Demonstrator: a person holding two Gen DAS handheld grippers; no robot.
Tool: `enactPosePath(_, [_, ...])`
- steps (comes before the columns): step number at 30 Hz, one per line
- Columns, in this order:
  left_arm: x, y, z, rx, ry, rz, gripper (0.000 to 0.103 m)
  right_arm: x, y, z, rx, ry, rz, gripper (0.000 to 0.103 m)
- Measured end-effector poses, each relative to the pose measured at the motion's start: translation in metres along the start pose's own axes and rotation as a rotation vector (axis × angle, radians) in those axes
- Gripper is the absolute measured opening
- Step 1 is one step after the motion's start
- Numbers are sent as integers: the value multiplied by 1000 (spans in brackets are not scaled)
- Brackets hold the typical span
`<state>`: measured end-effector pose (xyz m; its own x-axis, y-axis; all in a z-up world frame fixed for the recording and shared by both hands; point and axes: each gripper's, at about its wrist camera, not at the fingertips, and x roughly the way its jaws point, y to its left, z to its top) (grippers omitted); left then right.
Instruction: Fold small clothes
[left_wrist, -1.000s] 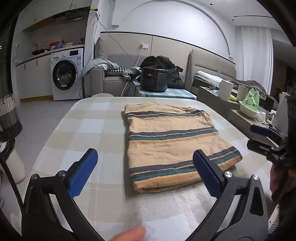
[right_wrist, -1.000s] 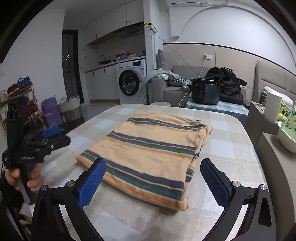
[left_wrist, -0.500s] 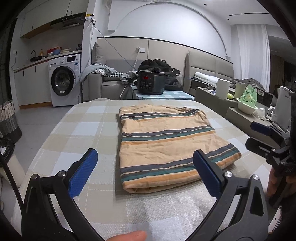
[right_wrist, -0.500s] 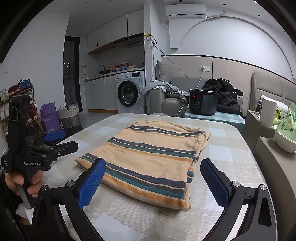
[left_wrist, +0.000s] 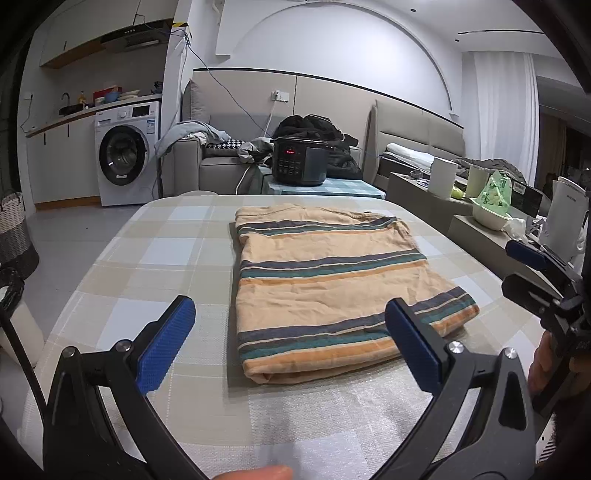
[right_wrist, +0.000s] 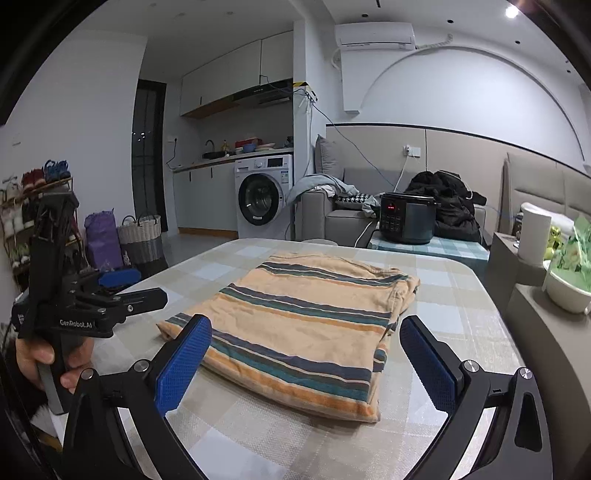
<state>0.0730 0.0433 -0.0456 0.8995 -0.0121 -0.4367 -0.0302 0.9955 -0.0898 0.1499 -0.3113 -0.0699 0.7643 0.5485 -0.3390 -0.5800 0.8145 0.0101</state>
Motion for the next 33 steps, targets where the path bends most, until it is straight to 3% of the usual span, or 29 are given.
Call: enactPosePath(33, [1,3,0,0,7,1,102,-1,-9,-2,42,3,7,103])
